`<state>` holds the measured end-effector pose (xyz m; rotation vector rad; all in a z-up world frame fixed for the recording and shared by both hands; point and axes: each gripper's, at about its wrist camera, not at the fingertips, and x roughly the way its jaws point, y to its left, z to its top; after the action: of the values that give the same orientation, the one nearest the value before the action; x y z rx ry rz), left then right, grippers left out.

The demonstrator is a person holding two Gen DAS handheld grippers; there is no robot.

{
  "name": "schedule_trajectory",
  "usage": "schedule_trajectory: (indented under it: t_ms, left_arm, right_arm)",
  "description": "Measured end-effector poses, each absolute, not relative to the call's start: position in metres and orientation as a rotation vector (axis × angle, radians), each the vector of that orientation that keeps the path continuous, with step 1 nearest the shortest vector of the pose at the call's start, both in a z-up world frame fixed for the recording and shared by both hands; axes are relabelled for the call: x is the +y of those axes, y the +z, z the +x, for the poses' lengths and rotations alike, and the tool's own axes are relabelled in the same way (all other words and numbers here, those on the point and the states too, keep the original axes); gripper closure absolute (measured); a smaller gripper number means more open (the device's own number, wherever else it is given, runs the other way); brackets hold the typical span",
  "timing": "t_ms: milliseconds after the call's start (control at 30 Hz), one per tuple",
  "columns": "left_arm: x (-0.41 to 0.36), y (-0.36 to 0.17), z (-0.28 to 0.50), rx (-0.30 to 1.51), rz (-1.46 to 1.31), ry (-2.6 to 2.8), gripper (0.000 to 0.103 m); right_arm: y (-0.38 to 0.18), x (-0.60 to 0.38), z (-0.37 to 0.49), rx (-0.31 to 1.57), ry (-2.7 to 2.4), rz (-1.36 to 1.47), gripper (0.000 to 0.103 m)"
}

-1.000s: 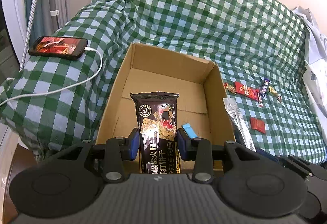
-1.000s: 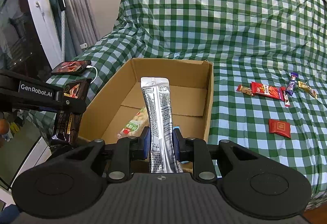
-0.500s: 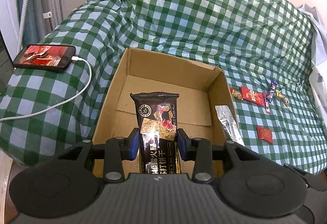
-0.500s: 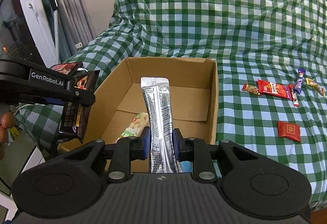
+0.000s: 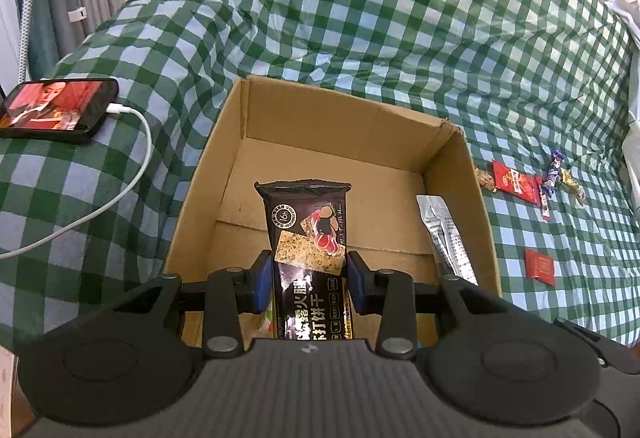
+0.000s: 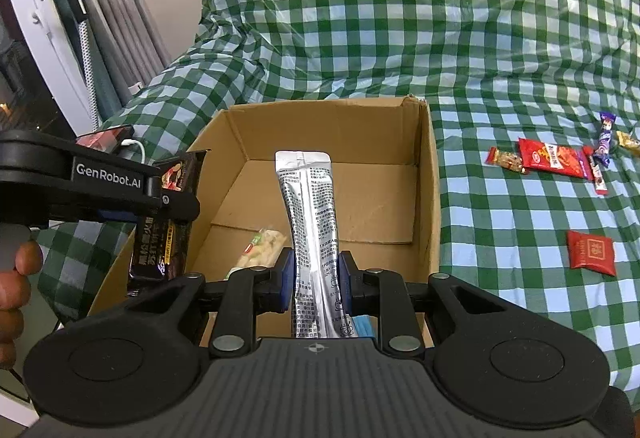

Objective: Organize snacks

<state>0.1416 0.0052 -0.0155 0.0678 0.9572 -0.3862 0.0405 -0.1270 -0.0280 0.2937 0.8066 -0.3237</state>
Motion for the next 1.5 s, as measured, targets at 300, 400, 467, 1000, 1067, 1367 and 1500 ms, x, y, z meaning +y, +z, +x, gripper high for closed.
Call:
schedule_trajectory:
  t_ms: [300,400,467,1000,1067,1367,1500]
  left_arm:
    - [0.000,-0.036,0.160,0.999,0.082,-0.362,0.061]
    - [-0.001,-0.043,0.165,1.013,0.091,-0.356,0.061]
    - [-0.003,-0.046,0.168,1.018,0.098,-0.355,0.060]
    - [0.016,-0.038,0.136,1.019,0.137,-0.314,0.000]
    - [0.024,-0.035,0.119,1.022,0.135,-0.299,0.000]
    - [0.056,-0.007,0.056,0.969,0.151,-0.256,0.000]
    - [0.065,0.002,0.032,0.955,0.138,-0.240,0.000]
  right_arm:
    - [-0.042,-0.135,0.054,0.826,-0.328,0.307,0.079]
    - [-0.045,-0.137,0.059,0.831,-0.332,0.309,0.079]
    - [-0.047,-0.139,0.062,0.832,-0.336,0.312,0.078]
    - [-0.028,-0.130,0.043,0.841,-0.343,0.317,0.013]
    - [-0.023,-0.120,0.031,0.852,-0.342,0.329,0.010]
    - [0.008,-0.082,-0.015,0.789,-0.373,0.263,0.006]
    - [0.019,-0.065,-0.037,0.760,-0.358,0.242,0.004]
